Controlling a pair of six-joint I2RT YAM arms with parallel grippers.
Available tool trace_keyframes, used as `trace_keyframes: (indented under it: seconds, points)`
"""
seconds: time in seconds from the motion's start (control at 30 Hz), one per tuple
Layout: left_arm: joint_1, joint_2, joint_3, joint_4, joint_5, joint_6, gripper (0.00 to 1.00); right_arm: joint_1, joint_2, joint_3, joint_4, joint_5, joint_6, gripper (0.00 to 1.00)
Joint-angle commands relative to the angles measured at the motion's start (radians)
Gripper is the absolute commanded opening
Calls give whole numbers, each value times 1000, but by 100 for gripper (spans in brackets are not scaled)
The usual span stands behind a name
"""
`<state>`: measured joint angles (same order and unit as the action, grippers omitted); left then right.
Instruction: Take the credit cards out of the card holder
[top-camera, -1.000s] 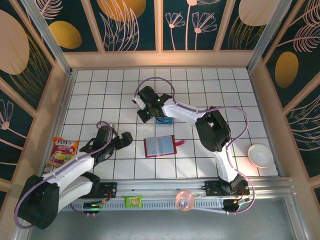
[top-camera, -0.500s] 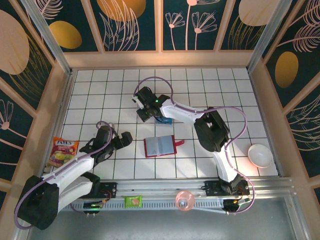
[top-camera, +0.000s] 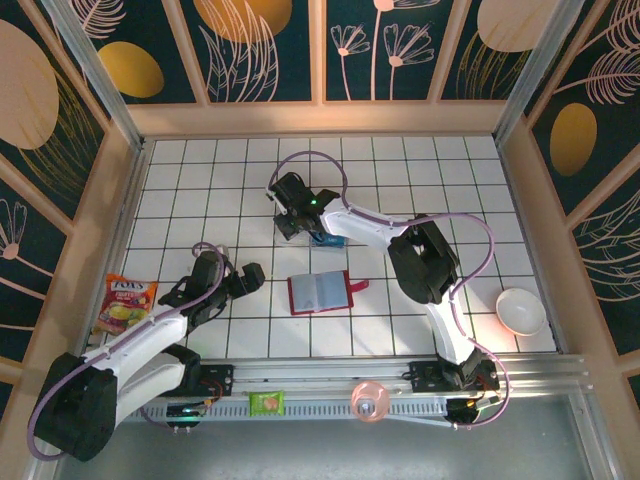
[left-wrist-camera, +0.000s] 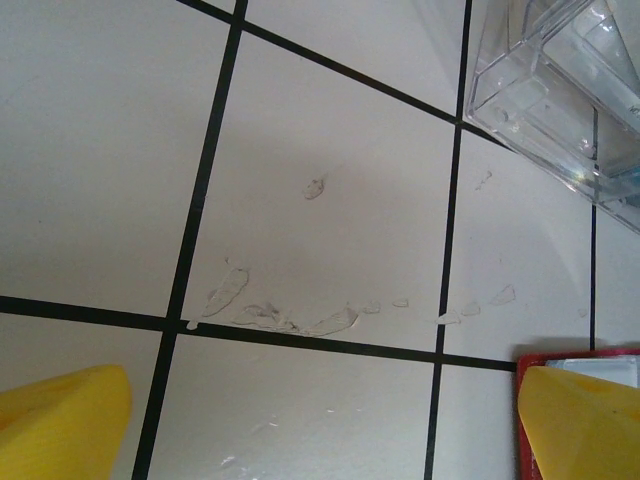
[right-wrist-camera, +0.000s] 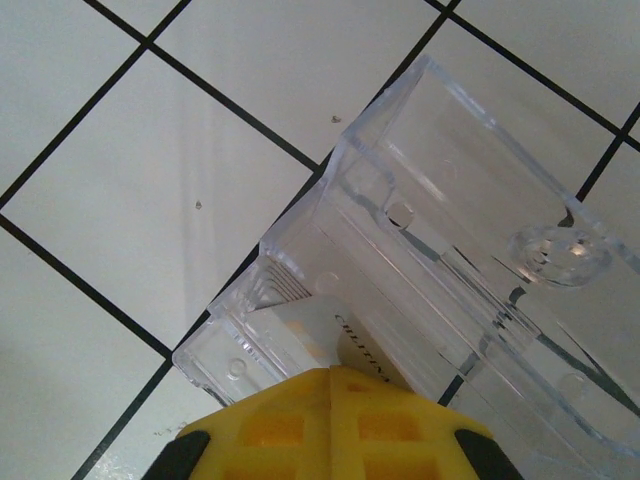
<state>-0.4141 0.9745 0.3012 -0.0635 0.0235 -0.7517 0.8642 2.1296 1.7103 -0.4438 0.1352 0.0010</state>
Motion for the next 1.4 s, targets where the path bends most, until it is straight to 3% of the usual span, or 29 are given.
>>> trace_keyframes:
  seconds: [0.0, 0.2, 0.4, 0.5, 0.73, 1.0, 1.2, 1.37]
  points:
    - [6, -14, 9, -10, -9, 9, 99, 3, -31, 3, 26, 32, 22, 4]
    - [6, -16, 7, -12, -10, 11, 99, 8, -32, 1, 28, -26, 7, 5]
    - [6, -23, 8, -6, 1, 11, 99, 20, -74, -34, 65, -110, -11, 26]
    - [6, -29, 9, -6, 1, 12, 99, 15, -129, -76, 113, -157, 5, 31]
    - [5, -34, 19, 16, 32, 11, 99, -59, -216, -148, 156, -245, 111, 27]
    - [6, -36, 23, 54, 94, 5, 99, -58, -375, -370, 98, -299, 222, 37]
    - [6, -14, 9, 91, 156, -7, 92, 27, -473, -572, 40, -306, 278, 39]
    - [4, 19, 1, 128, 222, -14, 85, 151, -459, -638, 36, -306, 294, 40]
